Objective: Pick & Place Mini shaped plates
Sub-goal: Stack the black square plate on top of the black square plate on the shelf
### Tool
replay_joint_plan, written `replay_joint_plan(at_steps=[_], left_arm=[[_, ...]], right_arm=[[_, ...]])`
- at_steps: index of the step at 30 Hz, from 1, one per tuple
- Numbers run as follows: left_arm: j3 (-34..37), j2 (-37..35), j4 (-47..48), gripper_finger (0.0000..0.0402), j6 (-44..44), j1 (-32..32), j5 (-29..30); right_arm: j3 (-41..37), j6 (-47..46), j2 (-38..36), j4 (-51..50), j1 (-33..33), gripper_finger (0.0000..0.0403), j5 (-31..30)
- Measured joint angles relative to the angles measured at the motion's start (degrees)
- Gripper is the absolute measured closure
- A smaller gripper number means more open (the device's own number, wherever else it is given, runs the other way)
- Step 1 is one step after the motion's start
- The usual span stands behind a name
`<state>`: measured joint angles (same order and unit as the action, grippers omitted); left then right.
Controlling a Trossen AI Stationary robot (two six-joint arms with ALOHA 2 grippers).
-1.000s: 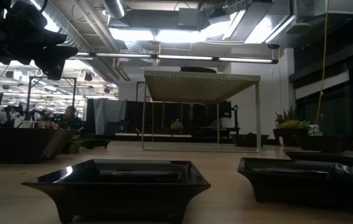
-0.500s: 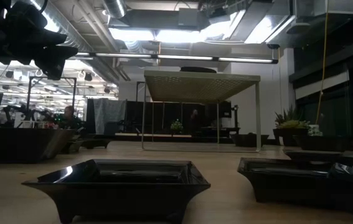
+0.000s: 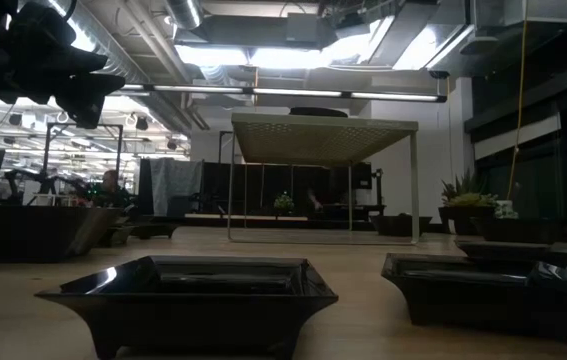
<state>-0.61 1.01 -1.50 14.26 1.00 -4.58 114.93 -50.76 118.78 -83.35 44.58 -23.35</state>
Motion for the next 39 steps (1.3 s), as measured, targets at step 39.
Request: replay_joint_plan(at_steps=[39], left_arm=[[0.01,0.01,0.0,0.0249,0.0,0.01,0.0]], right_arm=[[-8.41,4.06,15.08,4.29,-8.66,0.0218,0.72]])
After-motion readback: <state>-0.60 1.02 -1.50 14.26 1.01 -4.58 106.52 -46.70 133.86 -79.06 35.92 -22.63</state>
